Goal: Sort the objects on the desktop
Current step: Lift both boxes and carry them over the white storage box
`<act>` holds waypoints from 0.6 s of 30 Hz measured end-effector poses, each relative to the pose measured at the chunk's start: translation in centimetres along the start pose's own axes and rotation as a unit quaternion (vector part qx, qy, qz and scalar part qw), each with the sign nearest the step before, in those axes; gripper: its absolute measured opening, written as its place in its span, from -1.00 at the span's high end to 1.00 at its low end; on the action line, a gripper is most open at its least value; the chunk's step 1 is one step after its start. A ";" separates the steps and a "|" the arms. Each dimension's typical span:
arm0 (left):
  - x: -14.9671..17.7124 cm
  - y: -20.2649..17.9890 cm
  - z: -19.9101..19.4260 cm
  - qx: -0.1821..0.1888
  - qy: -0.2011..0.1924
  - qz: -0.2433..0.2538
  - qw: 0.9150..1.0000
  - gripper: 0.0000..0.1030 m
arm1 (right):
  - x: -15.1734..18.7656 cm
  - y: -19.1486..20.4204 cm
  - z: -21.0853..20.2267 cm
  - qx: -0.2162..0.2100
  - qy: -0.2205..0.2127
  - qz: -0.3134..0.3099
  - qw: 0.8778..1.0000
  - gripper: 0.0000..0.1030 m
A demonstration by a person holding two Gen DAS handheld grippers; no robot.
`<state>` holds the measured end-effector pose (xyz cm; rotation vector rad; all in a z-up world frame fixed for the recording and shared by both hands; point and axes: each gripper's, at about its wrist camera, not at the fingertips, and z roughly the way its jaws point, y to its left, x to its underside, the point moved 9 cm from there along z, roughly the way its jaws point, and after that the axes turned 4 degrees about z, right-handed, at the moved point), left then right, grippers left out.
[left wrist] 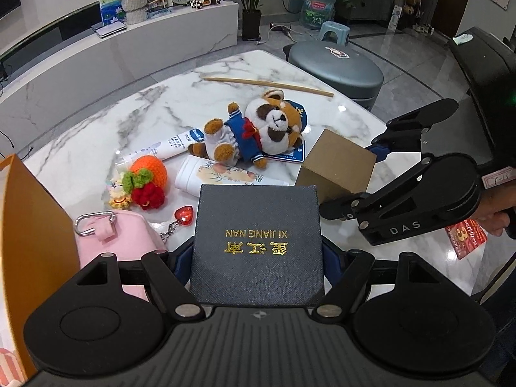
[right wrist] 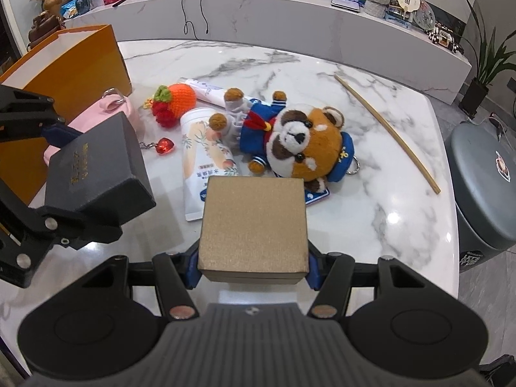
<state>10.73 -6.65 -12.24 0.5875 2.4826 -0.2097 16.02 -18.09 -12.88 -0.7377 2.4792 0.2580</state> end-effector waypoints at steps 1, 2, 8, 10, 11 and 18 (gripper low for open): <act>0.0 0.1 -0.2 0.000 -0.002 -0.001 1.000 -0.71 | -0.1 0.2 -0.1 -0.001 -0.001 -0.001 1.000 -0.19; -0.1 0.2 -0.4 0.000 -0.003 -0.003 1.000 -0.71 | -0.3 0.3 -0.2 -0.001 -0.002 -0.002 1.000 -0.19; -0.3 0.9 -1.9 -0.006 -0.015 -0.008 1.000 -0.71 | -1.0 1.6 -1.1 -0.008 -0.012 -0.010 1.000 -0.19; -0.3 1.1 -2.3 -0.006 -0.018 -0.013 1.000 -0.71 | -1.2 2.0 -1.3 -0.011 -0.013 -0.014 1.000 -0.19; -0.3 1.3 -2.5 -0.007 -0.019 -0.015 1.000 -0.71 | -1.2 2.2 -1.4 -0.012 -0.013 -0.016 1.000 -0.19; -0.6 1.8 -4.2 -0.008 -0.034 -0.023 0.999 -0.71 | -1.7 3.7 -1.7 -0.017 -0.014 -0.029 0.999 -0.19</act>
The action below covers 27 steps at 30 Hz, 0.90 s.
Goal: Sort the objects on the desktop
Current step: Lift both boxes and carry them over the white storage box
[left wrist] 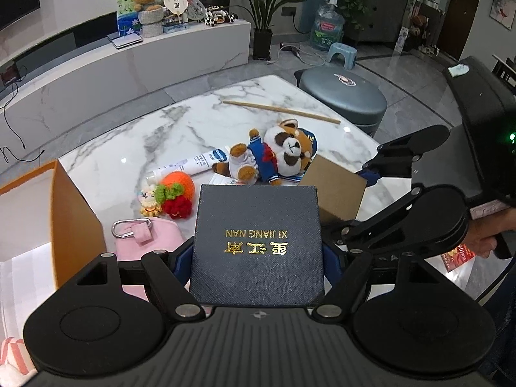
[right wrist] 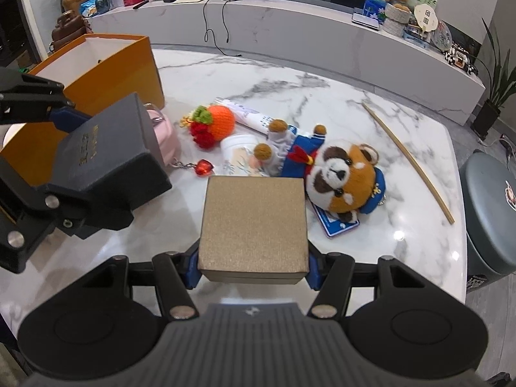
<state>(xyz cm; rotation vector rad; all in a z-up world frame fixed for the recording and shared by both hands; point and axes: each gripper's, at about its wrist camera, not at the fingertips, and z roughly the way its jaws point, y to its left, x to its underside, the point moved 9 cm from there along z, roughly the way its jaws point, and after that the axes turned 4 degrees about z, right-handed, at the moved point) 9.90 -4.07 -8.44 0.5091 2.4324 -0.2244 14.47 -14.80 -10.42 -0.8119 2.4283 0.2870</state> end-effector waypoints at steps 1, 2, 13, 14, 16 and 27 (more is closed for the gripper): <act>-0.1 0.1 -0.2 -0.001 -0.002 -0.001 1.000 -0.71 | -0.1 0.2 0.0 0.000 -0.001 -0.002 1.000 -0.19; -0.1 0.2 -0.4 -0.003 -0.004 -0.002 1.000 -0.71 | -0.3 0.4 -0.1 0.000 -0.002 -0.003 1.000 -0.19; -1.0 2.7 -3.8 -0.022 -0.032 -0.031 0.999 -0.71 | -2.4 3.7 -1.1 -0.016 -0.021 -0.021 0.999 -0.19; -1.0 2.9 -4.2 -0.023 -0.035 -0.033 0.999 -0.71 | -2.6 4.1 -1.1 -0.017 -0.022 -0.024 0.999 -0.19; -1.1 3.3 -4.8 -0.025 -0.039 -0.038 0.998 -0.71 | -2.9 4.6 -1.3 -0.020 -0.025 -0.027 0.999 -0.19; -1.2 5.1 -7.4 -0.033 -0.061 -0.057 0.996 -0.71 | -4.4 7.3 -1.6 -0.030 -0.035 -0.040 0.998 -0.19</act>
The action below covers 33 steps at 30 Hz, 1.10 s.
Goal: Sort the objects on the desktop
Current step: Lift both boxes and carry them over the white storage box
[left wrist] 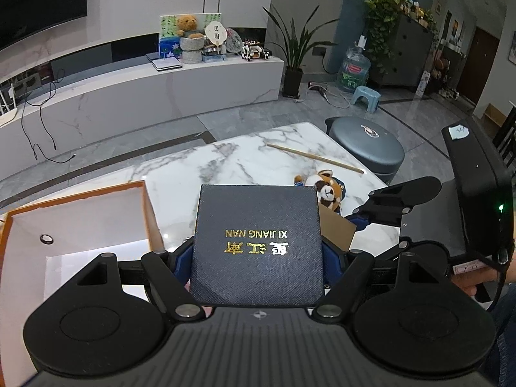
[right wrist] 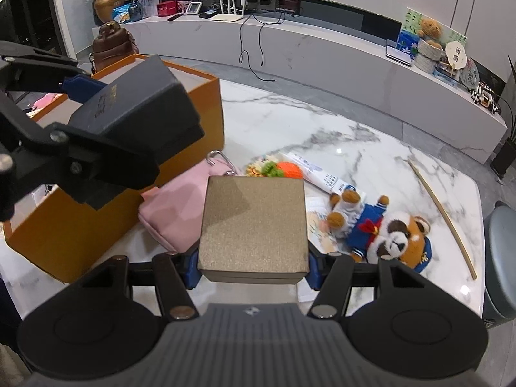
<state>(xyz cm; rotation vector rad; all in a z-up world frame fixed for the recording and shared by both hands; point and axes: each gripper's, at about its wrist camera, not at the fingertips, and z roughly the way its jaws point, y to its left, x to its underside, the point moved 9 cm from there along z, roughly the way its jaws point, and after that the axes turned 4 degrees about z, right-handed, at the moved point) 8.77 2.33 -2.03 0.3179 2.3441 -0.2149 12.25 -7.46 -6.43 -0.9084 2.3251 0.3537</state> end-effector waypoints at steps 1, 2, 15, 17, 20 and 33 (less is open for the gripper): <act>-0.1 0.2 -0.2 -0.001 -0.002 -0.002 1.000 -0.71 | -0.1 0.1 0.0 -0.001 -0.001 -0.001 1.000 -0.19; -0.1 0.4 -0.4 -0.002 -0.004 -0.004 1.000 -0.71 | -0.3 0.3 0.0 -0.001 -0.002 -0.001 1.000 -0.19; 1.0 5.9 -4.2 -0.039 -0.028 -0.055 0.997 -0.71 | -3.2 4.3 -1.0 -0.023 -0.032 -0.018 0.999 -0.19; 1.3 6.7 -4.8 -0.045 -0.031 -0.062 0.997 -0.71 | -3.7 5.3 -1.3 -0.030 -0.039 -0.022 0.999 -0.19; 1.8 8.0 -5.6 -0.055 -0.034 -0.072 0.995 -0.71 | -4.6 7.0 -1.6 -0.043 -0.050 -0.029 0.997 -0.19; 4.0 13.4 -7.9 -0.090 -0.033 -0.119 0.988 -0.71 | -7.6 13.3 -1.1 -0.071 -0.082 -0.049 0.993 -0.19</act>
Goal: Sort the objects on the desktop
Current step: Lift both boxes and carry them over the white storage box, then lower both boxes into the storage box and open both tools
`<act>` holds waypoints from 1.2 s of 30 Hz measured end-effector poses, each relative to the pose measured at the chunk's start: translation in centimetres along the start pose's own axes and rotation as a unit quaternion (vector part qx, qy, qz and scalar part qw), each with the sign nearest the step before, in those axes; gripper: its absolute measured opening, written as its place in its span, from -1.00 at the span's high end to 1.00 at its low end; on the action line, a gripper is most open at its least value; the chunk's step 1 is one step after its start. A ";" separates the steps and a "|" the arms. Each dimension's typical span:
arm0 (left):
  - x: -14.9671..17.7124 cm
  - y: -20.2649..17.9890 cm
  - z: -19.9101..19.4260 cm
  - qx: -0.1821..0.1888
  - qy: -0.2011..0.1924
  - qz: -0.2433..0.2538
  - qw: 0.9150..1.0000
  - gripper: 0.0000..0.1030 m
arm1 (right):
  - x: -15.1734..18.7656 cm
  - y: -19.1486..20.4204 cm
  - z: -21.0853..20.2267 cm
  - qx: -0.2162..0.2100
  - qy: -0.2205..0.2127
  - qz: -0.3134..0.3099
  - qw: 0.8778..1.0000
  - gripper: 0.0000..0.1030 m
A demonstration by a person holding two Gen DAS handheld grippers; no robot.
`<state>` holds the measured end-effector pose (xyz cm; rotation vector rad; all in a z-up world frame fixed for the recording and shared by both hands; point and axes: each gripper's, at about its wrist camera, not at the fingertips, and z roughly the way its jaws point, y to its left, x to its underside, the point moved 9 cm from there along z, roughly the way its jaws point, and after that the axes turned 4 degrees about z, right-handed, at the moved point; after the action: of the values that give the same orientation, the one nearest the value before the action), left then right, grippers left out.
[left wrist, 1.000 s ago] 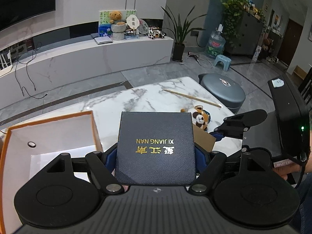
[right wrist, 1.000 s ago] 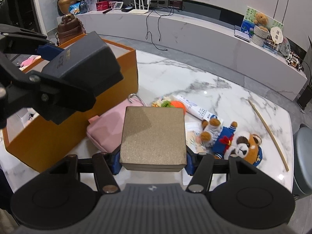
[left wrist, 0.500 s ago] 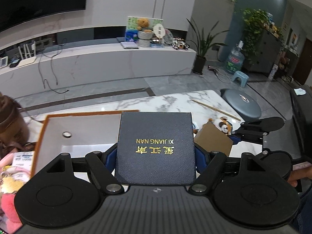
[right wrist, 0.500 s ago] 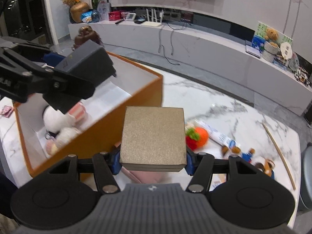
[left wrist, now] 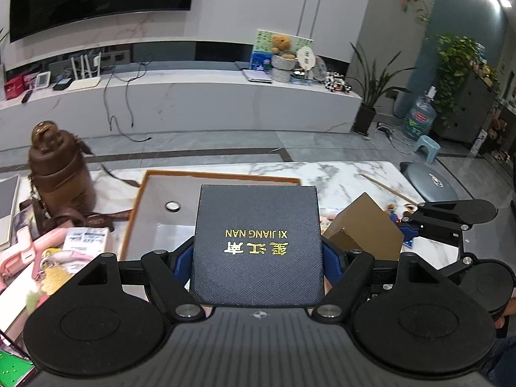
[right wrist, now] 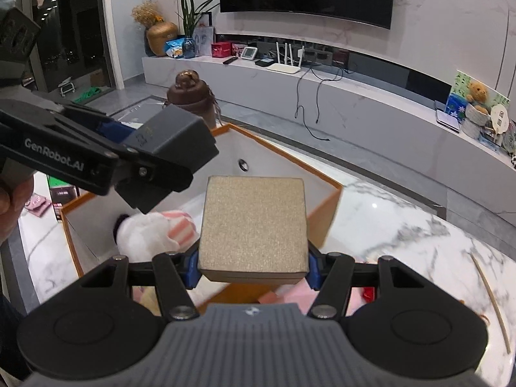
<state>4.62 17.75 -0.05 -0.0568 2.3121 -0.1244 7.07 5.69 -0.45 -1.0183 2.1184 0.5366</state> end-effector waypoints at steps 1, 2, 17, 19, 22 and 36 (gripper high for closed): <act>0.3 0.4 0.0 -0.002 0.002 -0.002 1.000 -0.71 | -0.1 0.3 0.3 -0.001 0.001 -0.003 1.000 -0.18; 0.4 0.7 0.2 -0.004 0.005 -0.005 1.000 -0.71 | -0.2 0.7 0.6 0.000 0.001 -0.006 1.000 -0.19; 1.4 4.6 3.8 -0.055 0.062 0.000 0.997 -0.71 | -0.5 3.6 6.5 0.032 0.043 -0.087 0.995 -0.18; 1.6 4.7 4.6 -0.065 0.071 0.012 0.995 -0.71 | -0.3 3.8 7.2 0.041 0.053 -0.105 0.992 -0.18; 1.7 5.0 5.6 -0.075 0.082 0.022 0.994 -0.71 | 0.0 3.6 8.4 0.048 0.065 -0.117 0.990 -0.18; 3.0 4.8 9.3 -0.111 0.129 0.087 0.982 -0.71 | 2.2 3.2 11.4 0.058 0.120 -0.172 0.976 -0.18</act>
<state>9.45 21.56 -9.00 0.0530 2.5678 0.2292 8.35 13.64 -9.36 -1.4008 2.0832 0.1236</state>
